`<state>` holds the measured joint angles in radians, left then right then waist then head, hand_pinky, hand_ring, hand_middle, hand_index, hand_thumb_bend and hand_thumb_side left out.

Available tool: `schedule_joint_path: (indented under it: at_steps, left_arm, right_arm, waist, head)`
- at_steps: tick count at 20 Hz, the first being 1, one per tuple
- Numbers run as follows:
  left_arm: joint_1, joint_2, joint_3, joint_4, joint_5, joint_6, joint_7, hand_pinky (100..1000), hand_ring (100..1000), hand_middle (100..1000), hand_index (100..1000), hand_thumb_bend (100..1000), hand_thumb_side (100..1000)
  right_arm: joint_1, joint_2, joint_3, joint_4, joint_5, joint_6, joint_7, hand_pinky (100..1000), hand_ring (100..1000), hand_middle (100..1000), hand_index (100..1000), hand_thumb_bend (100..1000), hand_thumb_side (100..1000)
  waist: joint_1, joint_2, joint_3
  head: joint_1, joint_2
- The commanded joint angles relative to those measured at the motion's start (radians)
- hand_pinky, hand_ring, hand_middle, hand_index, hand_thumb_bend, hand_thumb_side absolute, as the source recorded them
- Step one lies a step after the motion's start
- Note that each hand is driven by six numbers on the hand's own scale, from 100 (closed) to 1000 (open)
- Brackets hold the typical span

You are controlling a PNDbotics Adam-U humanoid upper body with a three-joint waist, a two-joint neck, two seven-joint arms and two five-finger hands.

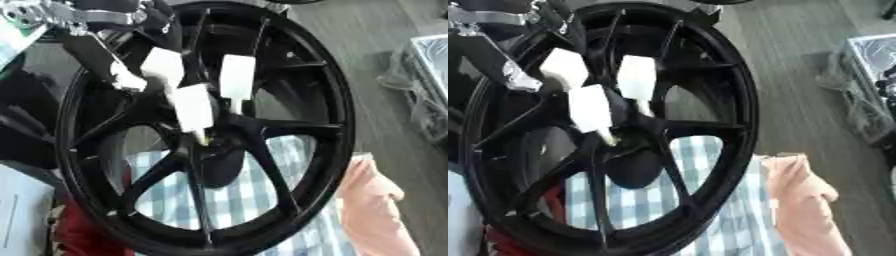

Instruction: Pull the pin out of the wheel hub.

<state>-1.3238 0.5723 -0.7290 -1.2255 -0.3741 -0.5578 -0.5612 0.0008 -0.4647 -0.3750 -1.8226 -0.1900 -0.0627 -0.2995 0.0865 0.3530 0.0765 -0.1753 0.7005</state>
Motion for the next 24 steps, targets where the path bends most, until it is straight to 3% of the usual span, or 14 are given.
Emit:
schedule_joint_path:
  at_steps: [1, 5, 12, 18, 24]
  left_arm:
    - [-0.016, 0.028, 0.012, 0.002, -0.022, -0.349, -0.346, 877, 807, 703, 781, 354, 573]
    - [-0.014, 0.024, 0.019, 0.013, -0.023, -0.349, -0.346, 846, 773, 660, 765, 292, 496]
    - [-0.010, 0.018, 0.021, 0.012, 0.058, -0.331, -0.346, 783, 680, 541, 627, 117, 388]
    - [-0.009, 0.033, 0.026, -0.038, 0.140, -0.258, -0.346, 735, 616, 473, 493, 115, 218]
    - [-0.009, 0.058, 0.069, -0.093, 0.197, -0.164, -0.346, 700, 585, 430, 441, 137, 224]
  right_arm:
    - [-0.002, -0.036, -0.006, -0.011, -0.006, -0.002, -0.003, 700, 641, 602, 842, 100, 527]
    - [-0.002, -0.038, -0.005, -0.011, -0.007, -0.002, -0.003, 699, 640, 602, 842, 100, 527]
    - [-0.001, -0.038, 0.000, -0.008, -0.005, 0.000, 0.001, 698, 640, 603, 842, 100, 527]
    - [0.000, -0.038, 0.001, -0.008, -0.004, 0.000, 0.003, 698, 640, 604, 842, 100, 527]
    - [0.002, -0.039, 0.003, -0.007, -0.002, 0.001, 0.004, 698, 640, 604, 842, 100, 526]
  waist:
    - [-0.004, -0.025, -0.001]
    - [-0.004, -0.025, -0.003]
    - [-0.005, -0.024, -0.003]
    - [-0.006, -0.023, -0.002]
    - [-0.005, -0.024, 0.000]
  head:
    - [0.006, -0.007]
    - [0.008, -0.008]
    - [0.011, -0.010]
    - [0.012, -0.010]
    - [0.013, -0.007]
